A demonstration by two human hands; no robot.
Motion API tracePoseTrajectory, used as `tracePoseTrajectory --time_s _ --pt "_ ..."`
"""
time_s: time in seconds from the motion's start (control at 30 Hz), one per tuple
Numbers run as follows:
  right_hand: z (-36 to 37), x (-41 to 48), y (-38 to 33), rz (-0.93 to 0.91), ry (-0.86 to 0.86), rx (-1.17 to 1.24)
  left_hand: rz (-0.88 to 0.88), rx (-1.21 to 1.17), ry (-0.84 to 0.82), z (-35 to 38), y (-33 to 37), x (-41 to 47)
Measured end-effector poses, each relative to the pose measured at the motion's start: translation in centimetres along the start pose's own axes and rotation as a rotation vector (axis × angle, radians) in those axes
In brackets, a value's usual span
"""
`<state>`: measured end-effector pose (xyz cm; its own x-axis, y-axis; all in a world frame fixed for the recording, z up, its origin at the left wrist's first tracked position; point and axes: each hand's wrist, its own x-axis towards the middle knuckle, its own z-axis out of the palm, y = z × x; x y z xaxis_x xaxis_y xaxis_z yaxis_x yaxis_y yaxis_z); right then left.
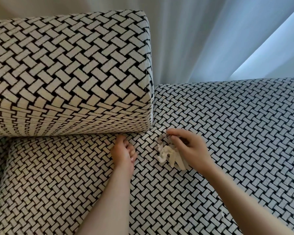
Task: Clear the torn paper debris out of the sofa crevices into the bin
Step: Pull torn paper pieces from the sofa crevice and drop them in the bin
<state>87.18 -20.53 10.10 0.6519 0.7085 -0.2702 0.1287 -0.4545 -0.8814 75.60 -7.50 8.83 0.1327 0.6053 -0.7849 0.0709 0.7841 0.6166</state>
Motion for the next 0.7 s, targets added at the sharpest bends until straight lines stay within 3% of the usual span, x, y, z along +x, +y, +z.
tracePoseTrajectory --time_s 0.1,0.27,0.33,0.53,0.7 --pt "1.3 -1.9 0.9 -0.127 -0.016 -0.099 0.01 0.01 -0.011 0.0 0.0 0.0" --pt "4.7 -1.9 2.8 -0.379 0.006 -0.713 0.014 0.019 -0.008 0.0 -0.1 -0.1" --pt "5.6 -1.0 3.2 -0.417 0.077 -0.804 0.027 0.012 -0.007 0.1 -0.1 -0.1" --pt "7.0 0.4 2.6 -0.574 0.337 -0.556 -0.008 -0.026 -0.025 -0.1 -0.2 0.1" --pt "6.2 0.9 0.5 -0.243 0.472 -0.123 -0.018 -0.06 -0.032 -0.2 -0.2 0.1"
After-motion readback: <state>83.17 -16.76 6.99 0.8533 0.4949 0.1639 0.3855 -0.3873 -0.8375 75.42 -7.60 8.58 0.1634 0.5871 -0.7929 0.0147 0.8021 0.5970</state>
